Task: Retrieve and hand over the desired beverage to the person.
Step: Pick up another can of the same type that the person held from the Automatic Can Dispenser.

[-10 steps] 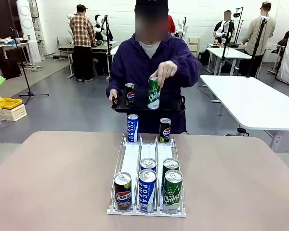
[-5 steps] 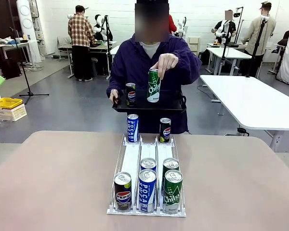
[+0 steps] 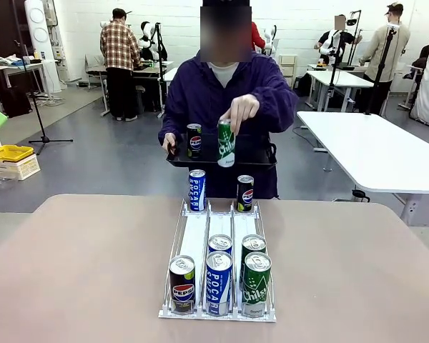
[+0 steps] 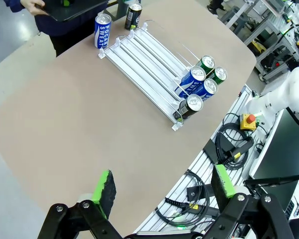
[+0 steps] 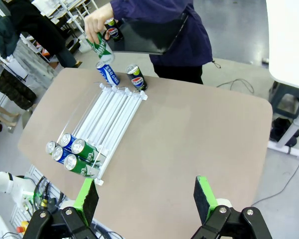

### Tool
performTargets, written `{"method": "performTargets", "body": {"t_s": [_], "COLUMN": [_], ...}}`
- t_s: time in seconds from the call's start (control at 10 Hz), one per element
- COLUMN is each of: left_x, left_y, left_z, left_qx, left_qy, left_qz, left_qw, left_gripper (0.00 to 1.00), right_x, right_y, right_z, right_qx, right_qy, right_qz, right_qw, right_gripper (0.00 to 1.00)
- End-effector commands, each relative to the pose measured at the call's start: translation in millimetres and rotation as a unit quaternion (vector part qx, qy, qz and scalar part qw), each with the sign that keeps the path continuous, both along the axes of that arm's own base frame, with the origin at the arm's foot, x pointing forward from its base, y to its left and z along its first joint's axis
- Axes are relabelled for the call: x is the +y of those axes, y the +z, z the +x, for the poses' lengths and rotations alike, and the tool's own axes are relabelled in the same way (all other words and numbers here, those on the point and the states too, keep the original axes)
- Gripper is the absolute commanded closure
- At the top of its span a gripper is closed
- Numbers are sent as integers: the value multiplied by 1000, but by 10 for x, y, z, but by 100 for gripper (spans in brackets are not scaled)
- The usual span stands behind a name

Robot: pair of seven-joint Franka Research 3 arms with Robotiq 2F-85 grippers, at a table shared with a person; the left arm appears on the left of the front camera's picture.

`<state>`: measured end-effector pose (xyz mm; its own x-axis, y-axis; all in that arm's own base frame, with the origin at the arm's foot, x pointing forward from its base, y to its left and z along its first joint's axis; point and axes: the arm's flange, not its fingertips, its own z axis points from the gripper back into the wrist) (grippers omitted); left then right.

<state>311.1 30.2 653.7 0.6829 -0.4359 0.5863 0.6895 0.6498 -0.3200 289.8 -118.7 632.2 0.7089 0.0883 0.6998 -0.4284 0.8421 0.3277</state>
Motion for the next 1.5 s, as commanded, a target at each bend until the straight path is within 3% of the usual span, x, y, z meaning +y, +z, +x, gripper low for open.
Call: {"method": "performTargets", "body": {"t_s": [0.0,1.1,1.2,1.4], "left_x": [4,4,4,4], "left_y": [3,3,3,3], "left_z": [11,11,11,11], "left_qx": [-2,-2,-2,-2], "left_qy": [-5,-5,-5,-5], "left_qz": [-5,-5,-5,-5], "left_qw": [1000,1000,1000,1000], "left_gripper": [0,0,0,0], "right_x": [-2,-2,0,492], "right_y": [0,0,0,82], "right_z": [20,20,0,114], "right_qx": [-7,-7,0,41], "right_qy": [12,12,0,22], "right_qz": [10,10,0,-73], "right_qw": [1000,1000,1000,996], "right_gripper": [0,0,0,0]}}
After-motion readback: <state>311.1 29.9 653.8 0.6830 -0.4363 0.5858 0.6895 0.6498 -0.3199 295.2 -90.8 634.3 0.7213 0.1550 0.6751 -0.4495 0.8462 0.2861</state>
